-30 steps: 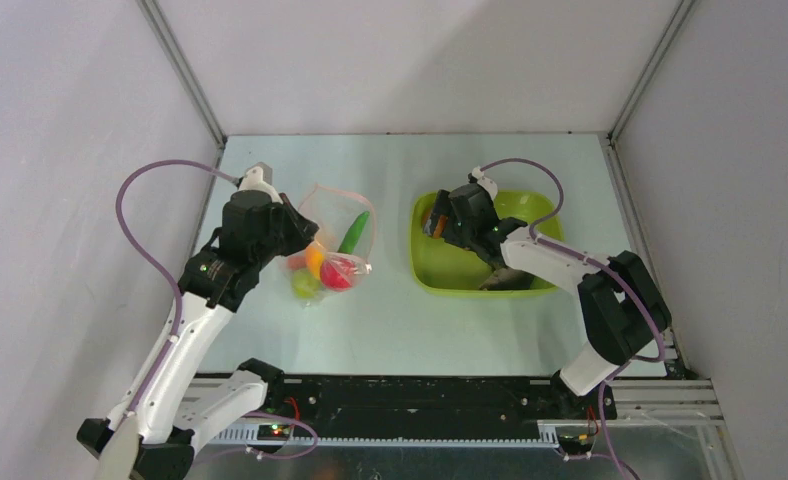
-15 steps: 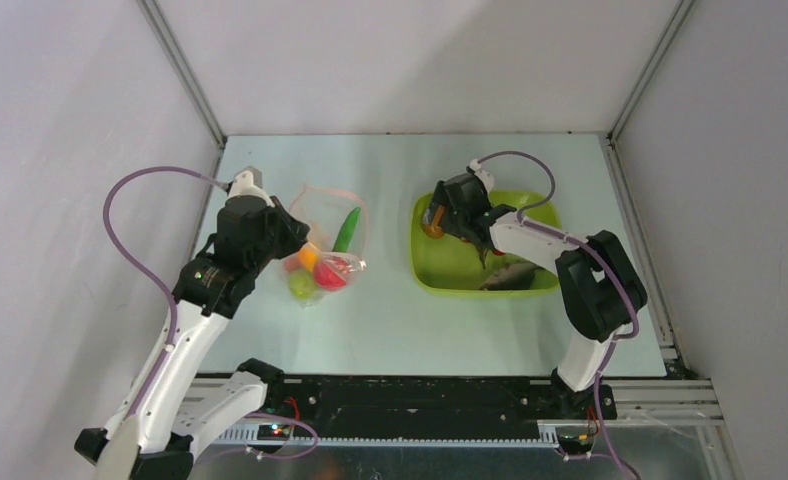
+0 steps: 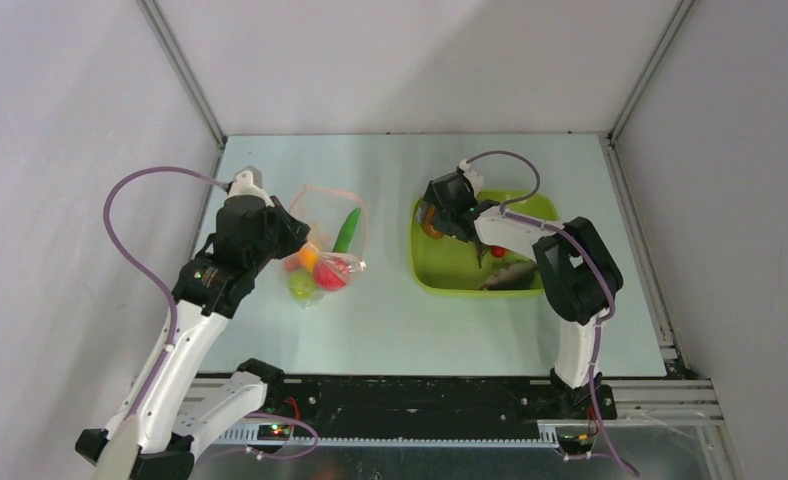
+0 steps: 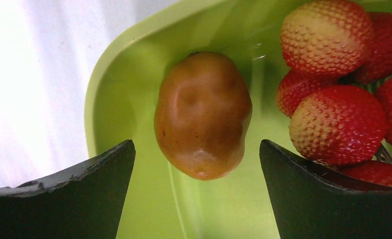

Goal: Place the food in the zip-top bag and seal the zipper
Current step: Pick up the fake vegetable from the bin.

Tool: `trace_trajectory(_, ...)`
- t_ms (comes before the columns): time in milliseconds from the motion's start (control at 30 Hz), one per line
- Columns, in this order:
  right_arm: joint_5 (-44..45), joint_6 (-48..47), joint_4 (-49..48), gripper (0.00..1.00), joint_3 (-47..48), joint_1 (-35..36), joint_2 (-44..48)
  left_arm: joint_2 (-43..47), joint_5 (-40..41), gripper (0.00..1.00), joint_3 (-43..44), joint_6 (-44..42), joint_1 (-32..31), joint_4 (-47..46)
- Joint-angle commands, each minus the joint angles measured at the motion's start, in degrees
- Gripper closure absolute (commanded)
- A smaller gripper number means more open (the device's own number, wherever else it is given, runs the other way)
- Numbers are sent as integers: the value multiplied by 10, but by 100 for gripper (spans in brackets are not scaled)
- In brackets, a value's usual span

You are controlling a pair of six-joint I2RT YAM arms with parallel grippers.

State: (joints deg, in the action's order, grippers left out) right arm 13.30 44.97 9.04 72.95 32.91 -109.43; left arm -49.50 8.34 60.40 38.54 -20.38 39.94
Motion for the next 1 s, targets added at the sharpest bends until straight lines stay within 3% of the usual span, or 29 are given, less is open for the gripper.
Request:
trace_trajectory(0, 31, 9, -4, 1, 28, 4, -17, 6, -14, 100, -4, -8, 6, -24)
trace_trajectory(433, 50, 26, 0, 3, 41, -2, -59, 2, -25, 100, -4, -11, 8, -26)
trace_trajectory(967, 86, -20, 33, 35, 43, 8, -17, -3, -45, 100, -5, -11, 9, -30)
